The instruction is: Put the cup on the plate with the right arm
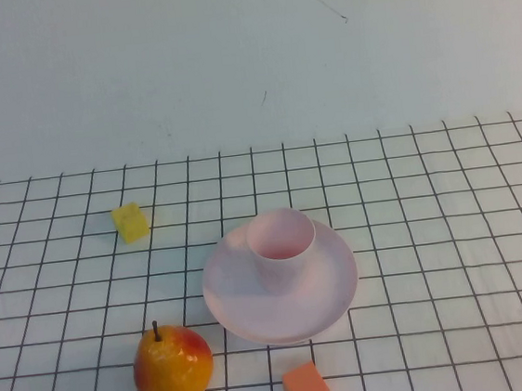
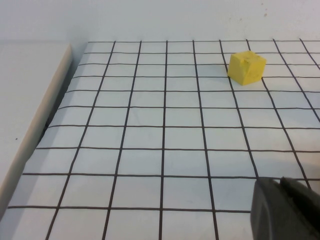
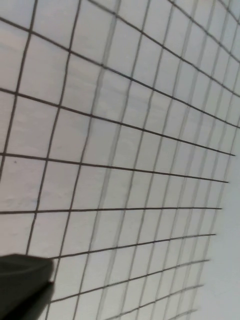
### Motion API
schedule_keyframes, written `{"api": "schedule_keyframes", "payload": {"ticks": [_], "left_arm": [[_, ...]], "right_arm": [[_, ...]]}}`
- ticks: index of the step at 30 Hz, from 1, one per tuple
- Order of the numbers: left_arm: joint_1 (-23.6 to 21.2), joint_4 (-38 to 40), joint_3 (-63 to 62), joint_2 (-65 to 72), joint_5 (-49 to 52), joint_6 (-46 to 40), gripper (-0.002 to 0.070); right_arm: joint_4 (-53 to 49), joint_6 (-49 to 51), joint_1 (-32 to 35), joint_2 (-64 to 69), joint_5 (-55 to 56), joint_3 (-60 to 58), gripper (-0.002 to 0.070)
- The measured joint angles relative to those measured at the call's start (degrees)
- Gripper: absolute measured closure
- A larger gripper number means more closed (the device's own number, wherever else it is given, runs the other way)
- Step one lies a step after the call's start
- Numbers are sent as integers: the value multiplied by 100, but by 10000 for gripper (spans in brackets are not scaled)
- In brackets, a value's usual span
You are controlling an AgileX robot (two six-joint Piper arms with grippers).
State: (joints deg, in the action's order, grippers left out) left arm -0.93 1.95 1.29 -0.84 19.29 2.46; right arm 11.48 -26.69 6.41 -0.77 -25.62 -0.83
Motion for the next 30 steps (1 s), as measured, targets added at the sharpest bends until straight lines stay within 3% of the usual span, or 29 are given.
{"api": "schedule_keyframes", "payload": {"ticks": [14,23,30], "left_arm": [[0,0,0,0,0,0,678],[0,0,0,0,0,0,678],[0,0,0,0,0,0,678]], "right_arm": [[31,0,0,0,425,-65,678],[-1598,1634,0,0,425,-65,678],[-1712,1661,0,0,425,-65,678]]}}
